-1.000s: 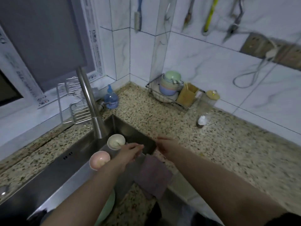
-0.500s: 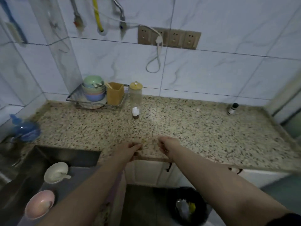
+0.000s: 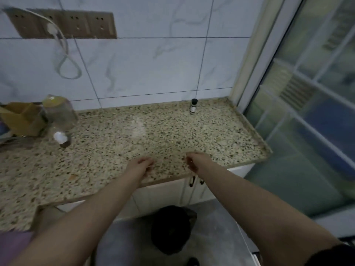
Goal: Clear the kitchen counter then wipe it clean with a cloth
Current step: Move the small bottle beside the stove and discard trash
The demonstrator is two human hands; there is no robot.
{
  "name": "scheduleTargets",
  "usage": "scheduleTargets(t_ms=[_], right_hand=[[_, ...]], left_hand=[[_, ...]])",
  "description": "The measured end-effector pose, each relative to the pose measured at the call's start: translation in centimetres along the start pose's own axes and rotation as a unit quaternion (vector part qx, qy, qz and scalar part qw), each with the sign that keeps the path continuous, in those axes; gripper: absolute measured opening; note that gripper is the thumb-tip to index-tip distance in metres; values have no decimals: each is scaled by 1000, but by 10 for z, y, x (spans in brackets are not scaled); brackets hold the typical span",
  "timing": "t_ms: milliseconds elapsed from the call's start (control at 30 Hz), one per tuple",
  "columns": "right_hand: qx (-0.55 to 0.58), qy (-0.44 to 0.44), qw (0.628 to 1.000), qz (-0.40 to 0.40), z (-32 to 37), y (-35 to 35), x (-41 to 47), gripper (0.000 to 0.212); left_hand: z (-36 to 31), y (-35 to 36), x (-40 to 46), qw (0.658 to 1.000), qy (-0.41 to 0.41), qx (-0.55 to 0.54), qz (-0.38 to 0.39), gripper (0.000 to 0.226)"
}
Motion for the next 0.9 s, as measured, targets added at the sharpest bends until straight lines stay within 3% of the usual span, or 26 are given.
scheduleTargets(t_ms=[133, 333, 500, 733, 900], right_hand=[[21, 17, 1000, -9, 33, -46, 25, 11], [27, 31, 999, 15, 51, -67, 51, 17], [12, 8, 1000, -19, 67, -83, 67, 16], [24, -59, 996, -64, 112, -80, 84, 9], [23, -35, 998, -51, 120, -63, 110, 4]], left_hand=[[-35, 54, 5, 999, -8, -46, -3, 8], [-71, 105, 17, 997, 2, -36, 72, 9], [-94, 119, 41, 993, 18, -48, 107, 19], [-122, 122, 79, 988, 27, -80, 131, 17], [-132, 127, 106, 990, 18, -52, 133, 23]])
Point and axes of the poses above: each hand's wrist, its own x-axis towards the middle knuckle, its own y-axis out of the palm, z = x × y, the point moved 7 cm from there along x, towards the middle knuckle, and after that the axes turned 15 degrees about x, right-handed, at the moved point
